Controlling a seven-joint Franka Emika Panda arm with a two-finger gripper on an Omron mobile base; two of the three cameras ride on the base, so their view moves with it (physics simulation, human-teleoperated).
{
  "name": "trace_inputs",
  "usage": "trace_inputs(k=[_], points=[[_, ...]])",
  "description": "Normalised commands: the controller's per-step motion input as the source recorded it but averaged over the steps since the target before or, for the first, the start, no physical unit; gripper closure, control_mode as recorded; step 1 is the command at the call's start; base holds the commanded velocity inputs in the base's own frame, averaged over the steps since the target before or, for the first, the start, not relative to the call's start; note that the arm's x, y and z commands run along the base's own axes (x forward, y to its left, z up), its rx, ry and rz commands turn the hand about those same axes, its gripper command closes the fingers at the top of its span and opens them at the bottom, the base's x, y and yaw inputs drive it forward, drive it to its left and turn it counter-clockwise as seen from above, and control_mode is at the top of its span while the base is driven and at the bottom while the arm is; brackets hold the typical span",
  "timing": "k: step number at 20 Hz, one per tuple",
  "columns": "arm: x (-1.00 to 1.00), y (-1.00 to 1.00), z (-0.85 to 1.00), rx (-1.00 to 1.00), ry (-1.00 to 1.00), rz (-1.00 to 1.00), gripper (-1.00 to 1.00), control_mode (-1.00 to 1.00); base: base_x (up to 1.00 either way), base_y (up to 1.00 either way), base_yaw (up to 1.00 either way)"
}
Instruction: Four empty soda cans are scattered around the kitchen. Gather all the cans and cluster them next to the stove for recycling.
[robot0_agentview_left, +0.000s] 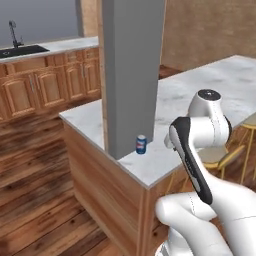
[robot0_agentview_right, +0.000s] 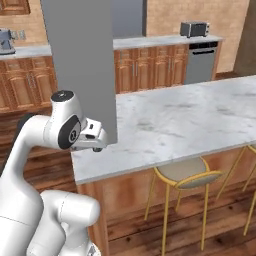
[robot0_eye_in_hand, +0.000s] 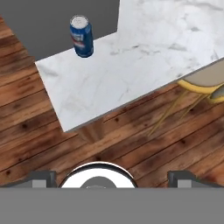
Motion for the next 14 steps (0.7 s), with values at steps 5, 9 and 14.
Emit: trace_inputs(k=[5, 9, 14], points=[[0.0, 0.0, 0.0, 0.0, 0.0, 0.0, -1.0, 1.0, 0.02, -0.27, 0.43], [0.0, 0.0, 0.0, 0.0, 0.0, 0.0, -1.0, 1.0, 0.08, -0.26, 0.43], [0.0, 0.0, 0.0, 0.0, 0.0, 0.0, -1.0, 1.0, 0.01, -0.36, 0.25]])
